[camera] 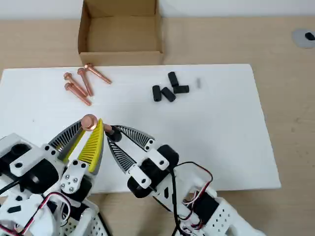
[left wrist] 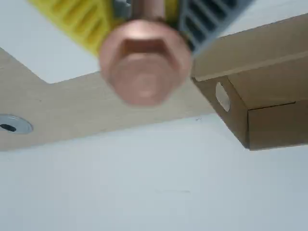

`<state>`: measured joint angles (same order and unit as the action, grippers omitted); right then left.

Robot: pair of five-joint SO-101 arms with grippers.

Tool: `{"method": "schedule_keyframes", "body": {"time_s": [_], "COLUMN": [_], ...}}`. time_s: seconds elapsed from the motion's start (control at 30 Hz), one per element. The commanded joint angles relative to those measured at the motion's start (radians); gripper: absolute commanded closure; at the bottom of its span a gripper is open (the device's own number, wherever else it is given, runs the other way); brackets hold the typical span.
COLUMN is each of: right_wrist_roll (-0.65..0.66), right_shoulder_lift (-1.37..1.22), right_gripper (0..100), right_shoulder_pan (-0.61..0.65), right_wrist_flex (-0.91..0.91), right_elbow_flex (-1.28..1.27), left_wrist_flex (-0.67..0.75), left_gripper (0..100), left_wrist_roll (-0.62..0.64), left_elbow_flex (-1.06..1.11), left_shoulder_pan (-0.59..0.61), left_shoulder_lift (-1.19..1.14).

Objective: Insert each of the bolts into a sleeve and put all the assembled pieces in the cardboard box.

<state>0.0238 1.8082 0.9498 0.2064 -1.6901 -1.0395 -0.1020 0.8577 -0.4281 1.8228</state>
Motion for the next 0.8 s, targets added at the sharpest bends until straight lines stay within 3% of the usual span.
{"method": "schedule_keyframes", "body": {"time_s": [0.0, 0.57, 0.77], "right_wrist_roll": [0.006, 0.006, 0.006], "right_shoulder_lift": [0.09, 0.09, 0.09], "right_gripper": [98.9, 98.9, 98.9], "right_shoulder_pan": [0.012, 0.012, 0.012], "right_wrist_flex": [-0.025, -0.025, -0.025], "right_elbow_flex": [0.002, 0.002, 0.002], "left_wrist_flex": [0.018, -0.015, -0.069], "left_gripper": [99, 99, 99], "left_wrist_roll": [-0.009, -0.032, -0.097], "left_elbow_flex": [-0.003, 0.035, 0.054], "left_shoulder_pan": [0.009, -0.032, -0.084], "left_shoulder_lift": [-0.001, 0.001, -0.002]}}
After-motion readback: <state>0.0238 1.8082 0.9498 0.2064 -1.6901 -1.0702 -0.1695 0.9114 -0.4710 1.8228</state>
